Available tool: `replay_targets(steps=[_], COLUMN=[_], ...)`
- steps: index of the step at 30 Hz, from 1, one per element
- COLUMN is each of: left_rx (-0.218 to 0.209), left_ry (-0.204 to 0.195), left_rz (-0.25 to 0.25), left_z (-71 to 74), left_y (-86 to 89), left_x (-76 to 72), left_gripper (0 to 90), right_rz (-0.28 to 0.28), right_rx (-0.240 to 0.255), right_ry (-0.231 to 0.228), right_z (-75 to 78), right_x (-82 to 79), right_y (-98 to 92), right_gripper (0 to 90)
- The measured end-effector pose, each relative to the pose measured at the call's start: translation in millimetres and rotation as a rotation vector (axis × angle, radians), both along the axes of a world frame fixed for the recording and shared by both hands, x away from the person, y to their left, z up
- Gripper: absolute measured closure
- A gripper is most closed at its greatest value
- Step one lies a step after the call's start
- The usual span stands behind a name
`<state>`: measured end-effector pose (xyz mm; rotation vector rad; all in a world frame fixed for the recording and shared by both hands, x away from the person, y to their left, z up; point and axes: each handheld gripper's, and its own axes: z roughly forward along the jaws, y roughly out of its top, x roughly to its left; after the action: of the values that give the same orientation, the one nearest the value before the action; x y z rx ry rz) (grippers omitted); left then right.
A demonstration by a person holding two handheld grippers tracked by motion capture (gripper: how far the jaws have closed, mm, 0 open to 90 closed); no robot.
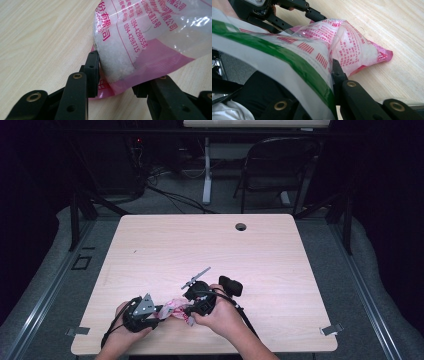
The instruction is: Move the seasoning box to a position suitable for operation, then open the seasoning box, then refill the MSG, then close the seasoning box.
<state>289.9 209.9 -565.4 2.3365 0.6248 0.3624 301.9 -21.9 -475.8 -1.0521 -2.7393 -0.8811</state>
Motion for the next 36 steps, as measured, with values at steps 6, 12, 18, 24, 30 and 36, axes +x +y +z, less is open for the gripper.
replay_targets(steps=[6,12,18,24,30,36], left_rx=[0.000,0.010,0.020,0.029,0.043,0.062], left_ry=[-0.030,-0.064,-0.100,-0.131,-0.172,-0.208], left_rz=[0.016,0.025,0.049,0.072,0.091,0.104], left_z=[6.4,11.4,16.3,20.1,25.2,28.6], left_y=[-2.0,-8.7,-12.8,-17.5,-21.6,-27.2], left_x=[-0.2,-0.8,-3.2,-6.7,-10.7,-14.1], left_gripper=[65.0,65.5,65.9,66.3,66.7,67.2], right_rz=[-0.008,-0.028,-0.032,-0.034,-0.037,-0.036], right_rx=[0.021,0.028,0.029,0.039,0.051,0.062], right_ry=[-0.014,-0.032,-0.048,-0.062,-0.077,-0.103], right_z=[4.7,8.6,12.1,15.1,18.4,20.5], right_x=[0.1,0.5,1.4,1.6,1.2,0.2], right_y=[-3.0,-9.6,-15.2,-19.3,-24.1,-28.9], right_gripper=[90.0,90.0,90.0,90.0,90.0,90.0])
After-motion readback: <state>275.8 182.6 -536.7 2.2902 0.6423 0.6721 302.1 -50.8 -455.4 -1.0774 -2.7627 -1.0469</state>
